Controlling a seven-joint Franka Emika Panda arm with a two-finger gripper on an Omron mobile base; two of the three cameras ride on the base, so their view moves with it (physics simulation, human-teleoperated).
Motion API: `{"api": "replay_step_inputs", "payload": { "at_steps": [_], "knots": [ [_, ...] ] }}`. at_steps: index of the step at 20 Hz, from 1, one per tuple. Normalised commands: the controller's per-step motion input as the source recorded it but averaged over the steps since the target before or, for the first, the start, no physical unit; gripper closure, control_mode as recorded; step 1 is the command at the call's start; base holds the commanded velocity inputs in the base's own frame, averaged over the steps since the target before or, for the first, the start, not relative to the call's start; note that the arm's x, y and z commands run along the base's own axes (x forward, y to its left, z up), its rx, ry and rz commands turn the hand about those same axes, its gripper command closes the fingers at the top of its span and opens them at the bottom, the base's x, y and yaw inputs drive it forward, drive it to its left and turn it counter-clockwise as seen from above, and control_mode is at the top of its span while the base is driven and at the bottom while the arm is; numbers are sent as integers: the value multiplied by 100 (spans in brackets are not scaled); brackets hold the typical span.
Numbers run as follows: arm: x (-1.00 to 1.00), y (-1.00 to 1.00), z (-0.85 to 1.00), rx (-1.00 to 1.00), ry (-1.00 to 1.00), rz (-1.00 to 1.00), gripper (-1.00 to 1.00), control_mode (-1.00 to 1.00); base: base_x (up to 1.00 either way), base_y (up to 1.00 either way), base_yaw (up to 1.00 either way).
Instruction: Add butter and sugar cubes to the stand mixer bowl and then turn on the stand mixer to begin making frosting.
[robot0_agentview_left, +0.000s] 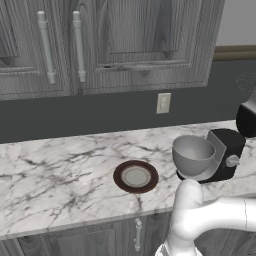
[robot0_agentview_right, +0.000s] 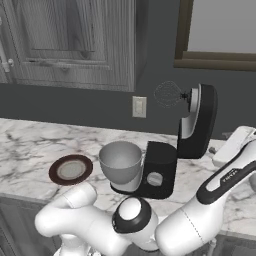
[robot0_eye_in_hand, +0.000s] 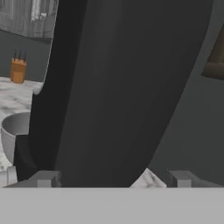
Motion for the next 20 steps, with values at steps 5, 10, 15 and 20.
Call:
{"api": "replay_step_inputs", "payload": {
  "at_steps": [5, 10, 15, 20],
  "knots": [
    [1, 26, 12, 0, -1, 13, -100, -100, 0, 0, 0],
    [0, 33, 23, 0, -2, 13, -100, -100, 0, 0, 0],
    [0, 52, 40, -2, -2, 12, -100, -100, 0, 0, 0],
    [0, 65, 32, -3, 0, 11, -100, -100, 0, 0, 0]
  ]
}}
